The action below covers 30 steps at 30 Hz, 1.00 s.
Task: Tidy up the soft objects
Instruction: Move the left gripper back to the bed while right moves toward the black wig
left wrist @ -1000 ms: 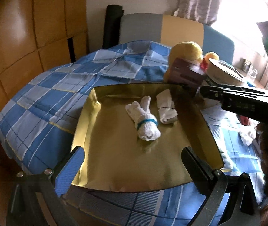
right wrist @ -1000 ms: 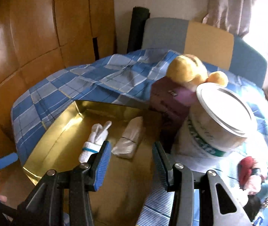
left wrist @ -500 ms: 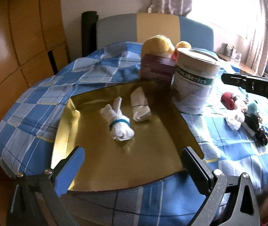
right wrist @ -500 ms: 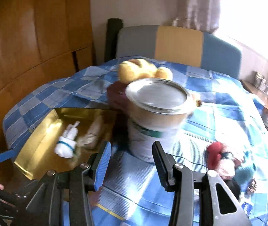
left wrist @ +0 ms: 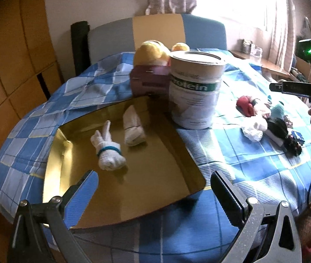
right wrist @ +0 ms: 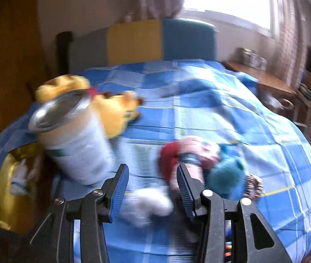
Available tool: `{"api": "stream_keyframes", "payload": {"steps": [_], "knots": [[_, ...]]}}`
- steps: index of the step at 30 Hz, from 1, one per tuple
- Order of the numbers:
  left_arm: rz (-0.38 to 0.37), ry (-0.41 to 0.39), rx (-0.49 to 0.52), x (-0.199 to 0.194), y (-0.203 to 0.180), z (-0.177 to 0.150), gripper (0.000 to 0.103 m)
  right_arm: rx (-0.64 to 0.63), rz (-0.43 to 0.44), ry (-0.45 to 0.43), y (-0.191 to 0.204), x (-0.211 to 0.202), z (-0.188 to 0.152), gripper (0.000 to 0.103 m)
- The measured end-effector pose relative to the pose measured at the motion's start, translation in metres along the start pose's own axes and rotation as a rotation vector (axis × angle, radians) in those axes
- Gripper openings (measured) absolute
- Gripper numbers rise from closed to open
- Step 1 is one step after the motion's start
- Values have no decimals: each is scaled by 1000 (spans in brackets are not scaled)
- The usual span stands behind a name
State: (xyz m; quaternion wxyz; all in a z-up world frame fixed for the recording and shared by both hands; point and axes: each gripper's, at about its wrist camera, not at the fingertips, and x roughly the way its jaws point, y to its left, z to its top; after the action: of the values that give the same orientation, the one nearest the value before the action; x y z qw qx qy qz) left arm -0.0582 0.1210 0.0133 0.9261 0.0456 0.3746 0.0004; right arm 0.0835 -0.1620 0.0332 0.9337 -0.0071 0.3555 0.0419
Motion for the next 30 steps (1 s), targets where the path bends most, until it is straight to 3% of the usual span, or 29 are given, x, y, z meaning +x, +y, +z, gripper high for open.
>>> {"api": "stream_keyframes", "payload": {"steps": [7,10,13,22,30], "knots": [[-25,13,53,6,-25,5,103,188,-146,30,-73,23,-17,46],[-51,23,76,10,-38,9,103,314,-111,43,-95,26,-16,46],[-65,31,88,15,-49,13,103,359,-90,59,-104,25,-19,46],[-134,43,128,27,-81,25,103,422,-49,47,-111,23,-19,46],[-198,105,136,44,-105,30,103,496,-8,54,-122,23,-22,46]]}}
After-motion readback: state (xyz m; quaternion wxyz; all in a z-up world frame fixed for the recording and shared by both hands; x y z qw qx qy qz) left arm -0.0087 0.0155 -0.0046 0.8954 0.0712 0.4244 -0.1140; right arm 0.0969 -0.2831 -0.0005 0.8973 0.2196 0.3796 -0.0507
